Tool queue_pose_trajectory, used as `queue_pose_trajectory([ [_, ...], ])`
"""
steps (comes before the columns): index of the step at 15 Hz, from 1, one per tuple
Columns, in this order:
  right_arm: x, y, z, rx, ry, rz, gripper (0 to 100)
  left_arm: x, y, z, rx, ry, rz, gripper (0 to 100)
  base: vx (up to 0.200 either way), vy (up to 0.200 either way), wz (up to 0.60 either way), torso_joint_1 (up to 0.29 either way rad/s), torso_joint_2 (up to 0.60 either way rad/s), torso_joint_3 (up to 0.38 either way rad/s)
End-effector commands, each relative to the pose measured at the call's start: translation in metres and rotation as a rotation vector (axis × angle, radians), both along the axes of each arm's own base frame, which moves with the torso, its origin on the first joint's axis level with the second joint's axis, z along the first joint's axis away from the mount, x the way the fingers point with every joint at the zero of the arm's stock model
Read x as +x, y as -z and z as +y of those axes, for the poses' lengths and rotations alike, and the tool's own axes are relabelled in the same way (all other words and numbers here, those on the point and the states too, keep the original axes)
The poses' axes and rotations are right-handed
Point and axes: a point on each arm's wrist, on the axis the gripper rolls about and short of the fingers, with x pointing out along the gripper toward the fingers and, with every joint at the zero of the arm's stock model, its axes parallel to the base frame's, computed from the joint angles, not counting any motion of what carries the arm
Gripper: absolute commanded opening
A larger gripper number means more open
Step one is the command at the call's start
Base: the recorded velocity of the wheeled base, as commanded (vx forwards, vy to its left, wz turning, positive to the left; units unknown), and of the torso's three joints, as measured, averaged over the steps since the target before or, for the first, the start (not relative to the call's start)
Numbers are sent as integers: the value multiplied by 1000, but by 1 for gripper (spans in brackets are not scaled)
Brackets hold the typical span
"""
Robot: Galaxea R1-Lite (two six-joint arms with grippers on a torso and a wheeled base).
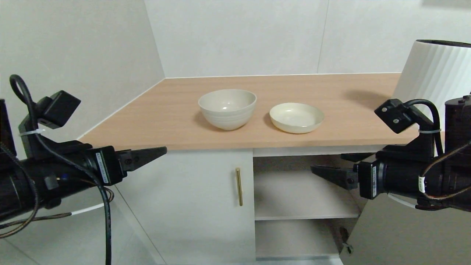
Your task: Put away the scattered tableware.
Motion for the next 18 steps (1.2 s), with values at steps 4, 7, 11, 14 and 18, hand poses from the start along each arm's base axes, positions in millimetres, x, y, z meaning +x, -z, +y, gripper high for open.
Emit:
queue_pose_trajectory([
  [4,1,2,0,-4,1,7,100,5,4,-1,3,1,21,100,0,0,0,178,-460,-297],
  [7,3,4,2,-5,1,8,100,7,6,-2,6,-1,29,100,0,0,0,196,-473,-289],
  [11,5,7,3,-11,1,16,100,13,13,-4,13,5,59,100,0,0,0,209,-493,-286],
  [14,19,12,5,-7,21,-3,100,29,11,-9,15,8,68,100,0,0,0,214,-497,-276],
  [18,46,24,12,-24,45,-63,100,60,13,-17,22,6,93,100,0,0,0,49,-110,-65],
])
